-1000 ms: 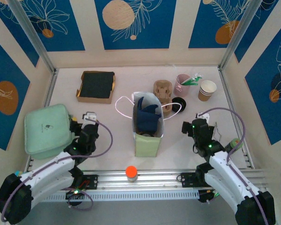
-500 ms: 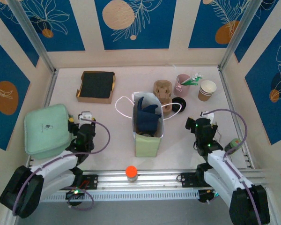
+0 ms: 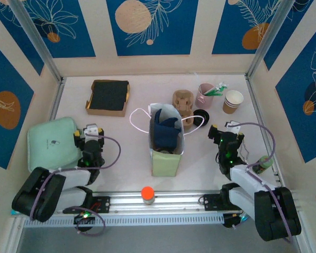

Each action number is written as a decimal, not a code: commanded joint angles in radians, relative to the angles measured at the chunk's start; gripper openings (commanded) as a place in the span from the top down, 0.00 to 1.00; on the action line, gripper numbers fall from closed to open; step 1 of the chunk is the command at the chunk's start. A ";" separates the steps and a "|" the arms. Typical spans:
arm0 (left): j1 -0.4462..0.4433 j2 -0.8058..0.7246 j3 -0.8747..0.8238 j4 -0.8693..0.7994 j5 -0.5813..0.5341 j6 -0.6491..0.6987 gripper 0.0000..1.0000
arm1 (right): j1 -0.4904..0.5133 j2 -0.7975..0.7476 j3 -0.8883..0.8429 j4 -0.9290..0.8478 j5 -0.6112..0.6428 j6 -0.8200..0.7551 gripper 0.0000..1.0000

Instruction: Pack the takeout coffee

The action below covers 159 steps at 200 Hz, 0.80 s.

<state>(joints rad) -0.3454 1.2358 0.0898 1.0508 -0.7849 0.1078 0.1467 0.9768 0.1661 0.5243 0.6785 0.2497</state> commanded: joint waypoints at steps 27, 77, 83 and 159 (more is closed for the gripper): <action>0.023 0.146 -0.025 0.351 0.004 -0.007 0.17 | -0.059 0.047 -0.047 0.250 -0.036 0.013 0.01; 0.064 0.188 -0.014 0.357 0.059 -0.051 0.16 | -0.120 0.241 -0.058 0.497 -0.108 0.058 0.01; 0.084 0.202 -0.008 0.357 0.067 -0.072 0.16 | -0.140 0.314 -0.065 0.577 -0.099 0.095 0.01; 0.140 0.268 0.017 0.357 0.181 -0.098 0.05 | 0.028 0.651 0.024 0.866 -0.408 -0.309 0.01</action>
<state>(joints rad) -0.2050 1.5055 0.0982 1.3647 -0.6586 0.0158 0.0433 1.4647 0.1287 1.1805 0.4122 0.2096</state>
